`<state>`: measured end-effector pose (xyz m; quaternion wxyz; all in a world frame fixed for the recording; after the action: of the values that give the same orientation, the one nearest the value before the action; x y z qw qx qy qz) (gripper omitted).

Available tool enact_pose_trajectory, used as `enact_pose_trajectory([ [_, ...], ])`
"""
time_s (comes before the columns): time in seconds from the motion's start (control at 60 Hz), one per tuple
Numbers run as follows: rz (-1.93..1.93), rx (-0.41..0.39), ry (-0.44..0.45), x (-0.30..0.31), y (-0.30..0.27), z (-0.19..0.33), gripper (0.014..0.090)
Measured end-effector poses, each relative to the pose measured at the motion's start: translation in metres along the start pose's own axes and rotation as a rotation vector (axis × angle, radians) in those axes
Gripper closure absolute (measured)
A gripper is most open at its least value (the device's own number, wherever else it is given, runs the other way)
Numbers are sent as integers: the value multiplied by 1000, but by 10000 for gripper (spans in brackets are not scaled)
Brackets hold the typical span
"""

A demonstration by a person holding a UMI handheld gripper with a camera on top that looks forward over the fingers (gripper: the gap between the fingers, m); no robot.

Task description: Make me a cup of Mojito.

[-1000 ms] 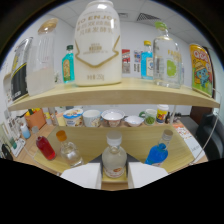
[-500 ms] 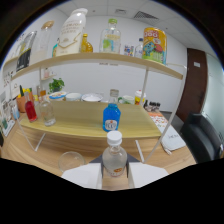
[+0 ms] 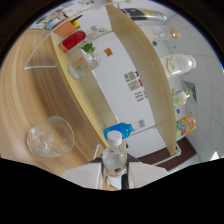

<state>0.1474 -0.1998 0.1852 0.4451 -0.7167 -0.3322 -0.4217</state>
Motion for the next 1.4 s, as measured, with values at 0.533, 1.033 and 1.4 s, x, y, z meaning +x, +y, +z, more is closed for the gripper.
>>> enact_pose_trajectory([
  [0.533,-1012,132,176,3,-39,6,703],
  [1.033,-398,198,56,43,-54,-22,705],
  [1.4,984,135,-337,24,-10,-16,702],
])
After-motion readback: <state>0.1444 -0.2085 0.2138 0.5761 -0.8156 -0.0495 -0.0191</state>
